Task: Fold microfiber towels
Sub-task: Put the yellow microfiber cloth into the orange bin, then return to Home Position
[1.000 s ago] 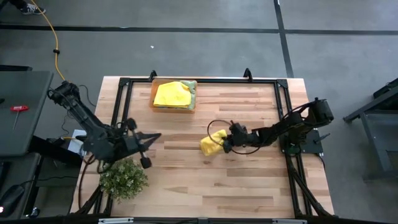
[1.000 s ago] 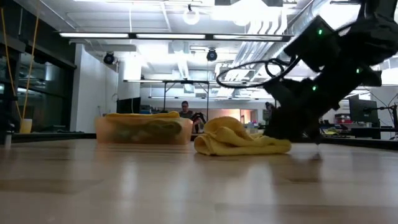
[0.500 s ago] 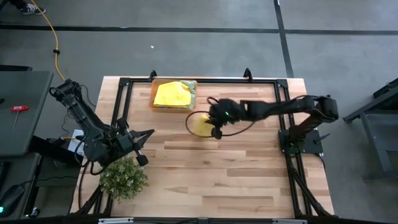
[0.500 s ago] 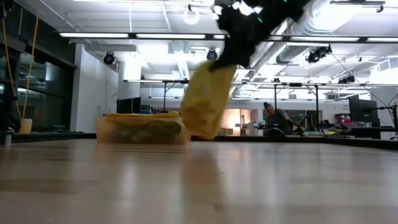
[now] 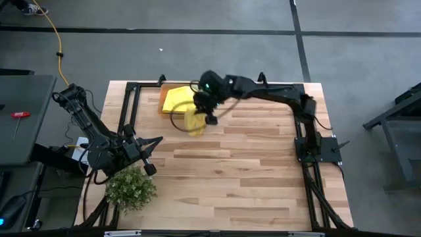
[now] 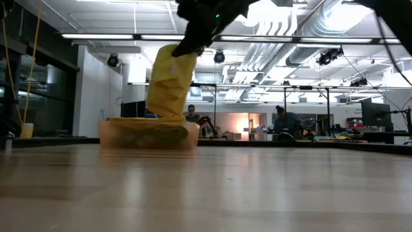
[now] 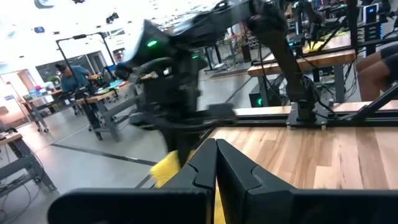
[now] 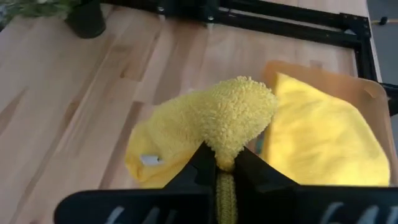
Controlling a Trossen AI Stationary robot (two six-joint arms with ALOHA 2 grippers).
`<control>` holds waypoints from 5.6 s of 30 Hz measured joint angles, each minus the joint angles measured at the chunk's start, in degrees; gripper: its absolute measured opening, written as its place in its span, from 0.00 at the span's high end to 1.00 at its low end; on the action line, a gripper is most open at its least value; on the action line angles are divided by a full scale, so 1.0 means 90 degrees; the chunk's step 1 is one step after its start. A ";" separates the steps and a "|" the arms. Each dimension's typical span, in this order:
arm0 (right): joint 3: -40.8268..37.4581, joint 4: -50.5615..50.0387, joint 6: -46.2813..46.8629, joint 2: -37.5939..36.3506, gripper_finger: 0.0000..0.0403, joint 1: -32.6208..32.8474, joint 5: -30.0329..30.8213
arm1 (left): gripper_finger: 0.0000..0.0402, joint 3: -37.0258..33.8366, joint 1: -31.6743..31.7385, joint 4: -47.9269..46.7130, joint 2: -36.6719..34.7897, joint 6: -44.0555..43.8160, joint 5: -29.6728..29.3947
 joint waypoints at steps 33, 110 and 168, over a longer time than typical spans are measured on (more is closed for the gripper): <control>0.1181 0.0704 -0.1733 0.2465 1.00 -0.1276 0.1764 | 1.00 0.0000 0.0005 -0.0010 0.0002 0.0113 0.0001; -0.5408 0.3086 0.0628 -0.3188 1.00 -0.0610 0.1388 | 1.00 -0.0071 0.0716 -0.2216 -0.0002 -0.1749 0.2102; -1.1355 0.4250 0.3521 -1.2820 1.00 0.0270 0.1010 | 1.00 -0.4126 0.5162 -0.1855 -0.5374 -0.2385 0.8286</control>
